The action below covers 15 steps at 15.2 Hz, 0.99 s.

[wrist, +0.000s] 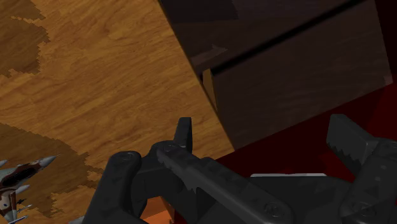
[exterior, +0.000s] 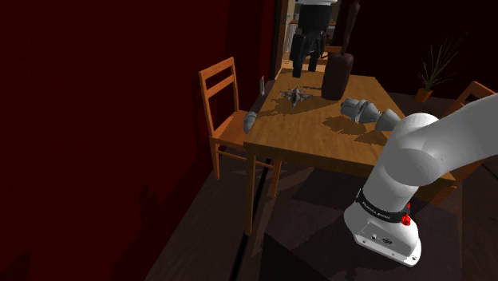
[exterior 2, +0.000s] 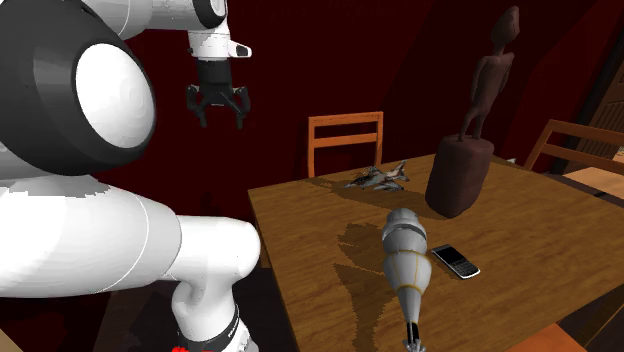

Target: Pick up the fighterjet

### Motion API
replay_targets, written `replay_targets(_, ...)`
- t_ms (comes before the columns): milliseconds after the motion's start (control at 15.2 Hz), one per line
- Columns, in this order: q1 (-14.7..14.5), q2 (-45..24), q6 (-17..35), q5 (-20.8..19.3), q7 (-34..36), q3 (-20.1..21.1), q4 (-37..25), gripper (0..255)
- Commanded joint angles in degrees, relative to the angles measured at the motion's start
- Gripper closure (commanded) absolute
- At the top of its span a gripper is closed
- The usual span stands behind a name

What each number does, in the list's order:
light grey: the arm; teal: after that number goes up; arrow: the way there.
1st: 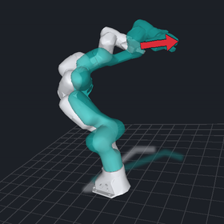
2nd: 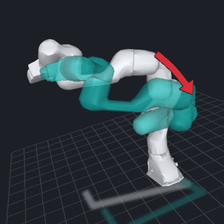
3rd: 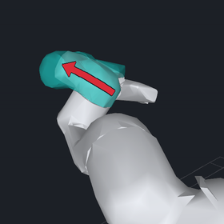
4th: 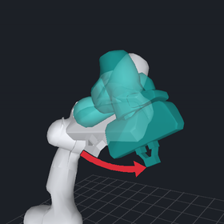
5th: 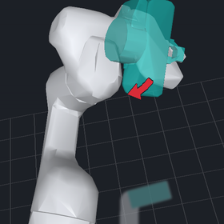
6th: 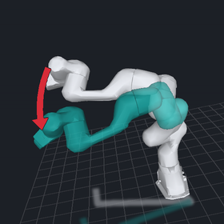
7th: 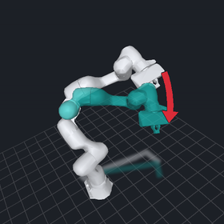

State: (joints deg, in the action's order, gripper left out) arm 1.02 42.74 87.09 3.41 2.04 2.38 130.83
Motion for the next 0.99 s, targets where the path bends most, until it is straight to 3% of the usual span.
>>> replay_targets(0, 0.00, 0.00, 0.00, 0.00, 0.00, 0.00, 0.00, 0)
replay_targets(924, 4.55, -16.57, 18.24, -6.35, -13.59, -11.72, -0.34, 0)
